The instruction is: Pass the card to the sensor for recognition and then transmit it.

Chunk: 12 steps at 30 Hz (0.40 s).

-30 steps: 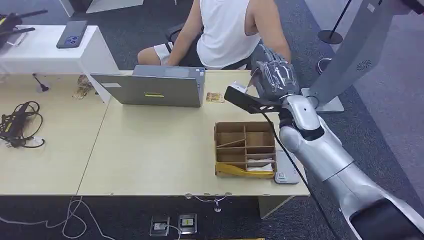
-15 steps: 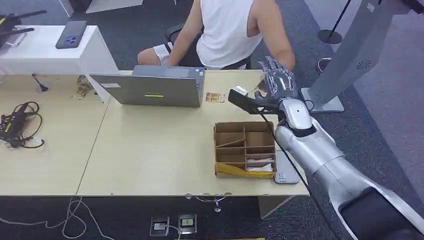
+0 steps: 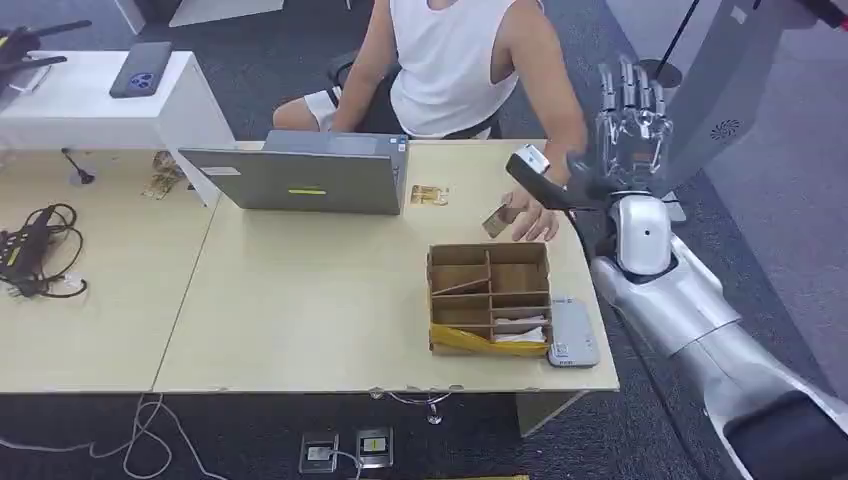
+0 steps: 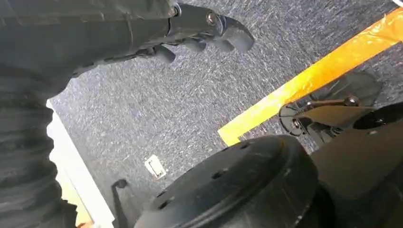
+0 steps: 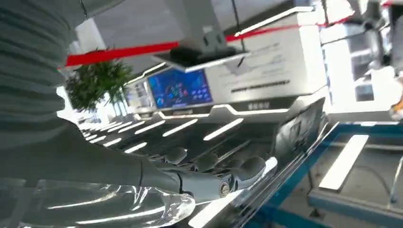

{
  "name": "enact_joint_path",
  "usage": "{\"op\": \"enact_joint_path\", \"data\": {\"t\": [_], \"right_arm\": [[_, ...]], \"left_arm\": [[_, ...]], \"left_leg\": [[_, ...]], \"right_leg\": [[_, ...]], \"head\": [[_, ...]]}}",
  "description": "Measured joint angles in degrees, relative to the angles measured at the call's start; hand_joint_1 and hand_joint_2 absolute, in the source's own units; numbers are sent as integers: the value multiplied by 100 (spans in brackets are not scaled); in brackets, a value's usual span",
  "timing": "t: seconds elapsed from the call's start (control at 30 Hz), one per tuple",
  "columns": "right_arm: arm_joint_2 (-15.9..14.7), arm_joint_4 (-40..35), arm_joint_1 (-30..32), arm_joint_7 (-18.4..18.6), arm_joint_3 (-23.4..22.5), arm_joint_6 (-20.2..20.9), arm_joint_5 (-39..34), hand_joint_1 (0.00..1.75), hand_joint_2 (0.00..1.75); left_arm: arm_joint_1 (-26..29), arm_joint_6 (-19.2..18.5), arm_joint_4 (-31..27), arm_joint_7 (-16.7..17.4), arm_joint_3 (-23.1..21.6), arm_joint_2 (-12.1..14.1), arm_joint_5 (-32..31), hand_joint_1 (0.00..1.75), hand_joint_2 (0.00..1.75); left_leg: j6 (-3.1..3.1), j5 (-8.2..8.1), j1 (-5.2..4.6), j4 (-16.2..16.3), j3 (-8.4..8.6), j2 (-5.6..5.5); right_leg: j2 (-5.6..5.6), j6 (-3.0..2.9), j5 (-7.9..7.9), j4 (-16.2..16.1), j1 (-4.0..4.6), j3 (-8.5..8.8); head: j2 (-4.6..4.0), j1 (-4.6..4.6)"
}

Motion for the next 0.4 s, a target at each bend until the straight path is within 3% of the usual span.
{"op": "enact_joint_path", "data": {"t": [0.1,0.27,0.4], "right_arm": [[-640,-763,438,425,-465,133,230,0,175],[-1415,-1656,940,569,-1192,190,235,0,175],[-2103,-2245,1844,1273,-1995,57,132,0,175]], "left_arm": [[18,0,0,0,4,13,42,0,175],[54,4,0,0,11,33,77,0,175],[60,4,0,111,15,35,129,0,175]], "left_leg": [[4,-3,0,3,0,-21],[13,-18,0,2,13,25],[21,-22,8,2,23,-25]], "right_leg": [[-22,0,-1,-9,0,15],[29,2,0,-16,0,11],[-29,4,-9,-35,11,53]], "head": [[0,0],[0,2],[0,0]]}}
